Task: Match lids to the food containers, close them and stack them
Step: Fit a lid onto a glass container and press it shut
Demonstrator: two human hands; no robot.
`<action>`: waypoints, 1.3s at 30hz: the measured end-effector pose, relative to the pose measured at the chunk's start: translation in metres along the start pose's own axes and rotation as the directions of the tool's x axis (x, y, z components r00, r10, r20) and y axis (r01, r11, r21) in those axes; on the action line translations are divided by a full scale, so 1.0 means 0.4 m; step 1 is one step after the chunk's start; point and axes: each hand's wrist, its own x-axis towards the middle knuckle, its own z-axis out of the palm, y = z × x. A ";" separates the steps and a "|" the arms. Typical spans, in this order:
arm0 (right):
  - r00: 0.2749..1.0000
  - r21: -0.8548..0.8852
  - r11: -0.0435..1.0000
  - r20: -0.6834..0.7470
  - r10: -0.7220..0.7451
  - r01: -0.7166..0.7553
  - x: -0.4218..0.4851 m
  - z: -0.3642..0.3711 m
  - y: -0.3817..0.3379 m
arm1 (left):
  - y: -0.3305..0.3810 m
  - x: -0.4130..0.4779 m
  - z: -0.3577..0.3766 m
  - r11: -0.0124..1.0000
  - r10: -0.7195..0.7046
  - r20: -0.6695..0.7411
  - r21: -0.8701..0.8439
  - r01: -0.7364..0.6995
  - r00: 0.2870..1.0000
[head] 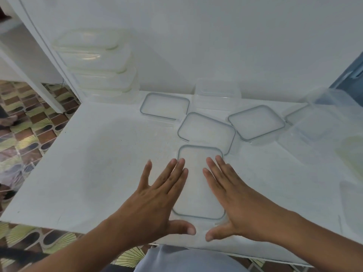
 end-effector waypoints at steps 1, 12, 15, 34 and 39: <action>1.000 0.001 1.000 0.012 0.007 -0.007 0.002 -0.004 0.000 | -0.001 0.002 -0.004 1.000 0.016 0.008 0.026 -0.016 1.000; 0.988 -0.036 0.998 0.146 0.057 -0.052 0.018 -0.044 -0.015 | -0.008 0.032 -0.068 0.979 0.106 0.144 0.161 -0.129 0.984; 0.997 -0.112 0.992 0.044 0.056 -0.051 0.022 -0.013 -0.009 | -0.007 0.030 -0.044 0.975 0.119 0.064 0.180 -0.129 0.991; 0.998 -0.041 0.999 -0.063 -0.005 0.002 0.008 0.014 0.013 | -0.009 0.007 0.009 0.982 0.104 -0.128 0.170 -0.081 0.986; 0.989 0.010 0.992 0.081 -0.122 0.122 -0.019 -0.026 0.063 | -0.019 -0.022 -0.008 0.974 0.179 -0.147 0.168 -0.154 0.973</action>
